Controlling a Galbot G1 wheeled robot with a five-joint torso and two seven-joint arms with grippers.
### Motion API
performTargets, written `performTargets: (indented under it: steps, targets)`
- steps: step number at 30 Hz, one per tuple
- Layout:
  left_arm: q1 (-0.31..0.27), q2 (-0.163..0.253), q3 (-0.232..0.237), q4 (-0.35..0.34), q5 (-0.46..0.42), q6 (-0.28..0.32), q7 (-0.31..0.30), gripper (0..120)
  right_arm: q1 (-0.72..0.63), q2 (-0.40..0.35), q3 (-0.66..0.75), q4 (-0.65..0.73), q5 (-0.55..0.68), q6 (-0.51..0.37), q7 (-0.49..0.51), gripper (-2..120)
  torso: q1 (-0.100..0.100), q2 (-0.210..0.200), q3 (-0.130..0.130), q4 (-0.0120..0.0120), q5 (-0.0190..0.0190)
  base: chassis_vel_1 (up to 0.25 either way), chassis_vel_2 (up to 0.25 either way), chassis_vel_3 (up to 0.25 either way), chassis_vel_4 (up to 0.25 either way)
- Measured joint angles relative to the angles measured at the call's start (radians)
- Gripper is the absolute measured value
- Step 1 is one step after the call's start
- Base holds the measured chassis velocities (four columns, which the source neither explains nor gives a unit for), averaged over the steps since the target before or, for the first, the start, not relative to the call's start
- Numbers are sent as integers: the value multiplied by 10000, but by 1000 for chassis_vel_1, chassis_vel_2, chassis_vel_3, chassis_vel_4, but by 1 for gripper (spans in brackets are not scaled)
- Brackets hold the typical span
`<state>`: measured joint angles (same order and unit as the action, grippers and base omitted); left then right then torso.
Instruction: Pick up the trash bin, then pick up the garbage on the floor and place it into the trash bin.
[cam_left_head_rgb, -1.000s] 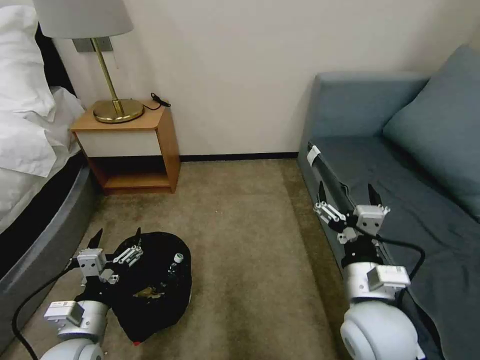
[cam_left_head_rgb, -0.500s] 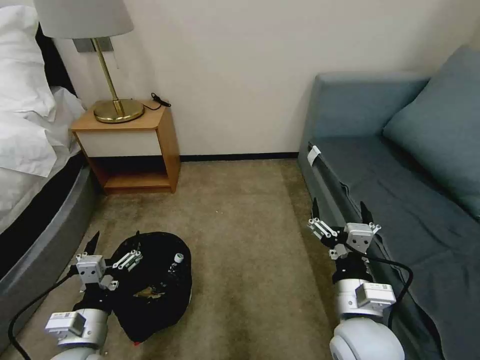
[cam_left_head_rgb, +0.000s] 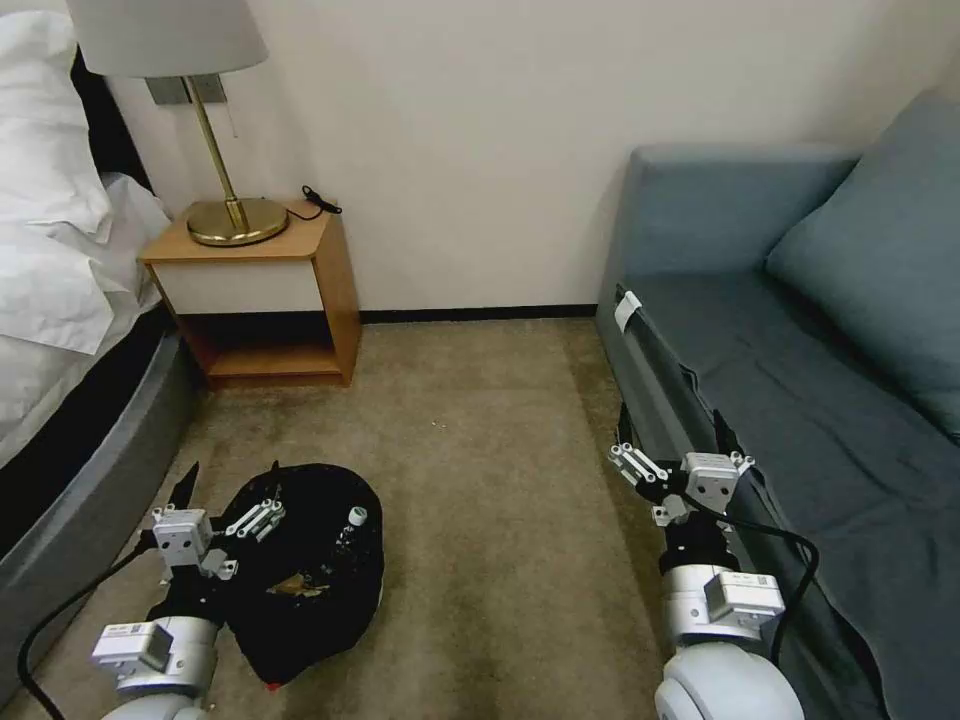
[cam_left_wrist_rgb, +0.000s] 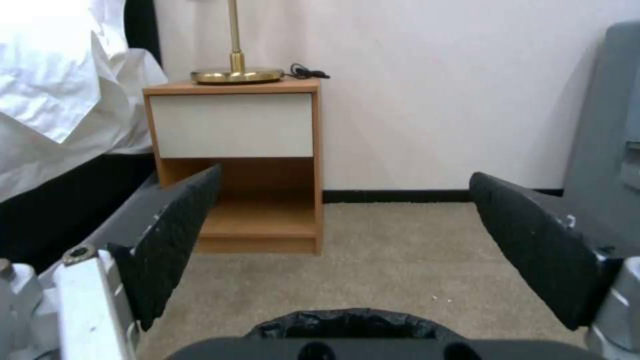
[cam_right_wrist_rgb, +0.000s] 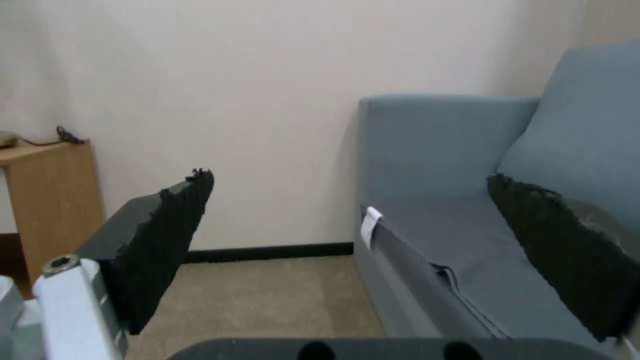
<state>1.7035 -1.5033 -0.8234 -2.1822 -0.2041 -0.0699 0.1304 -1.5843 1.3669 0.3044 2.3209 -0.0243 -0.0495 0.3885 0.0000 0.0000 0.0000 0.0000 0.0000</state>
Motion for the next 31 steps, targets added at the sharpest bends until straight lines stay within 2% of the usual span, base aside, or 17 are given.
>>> performTargets:
  steps: [31]
  targets:
    - [-6, 0, -4, 1, -10, 22, 3, 100, 28, -14, -9, -6, 29, -19, -1, 100, 0, 0, 0, 0, 0, 0, 0, 0, 0]
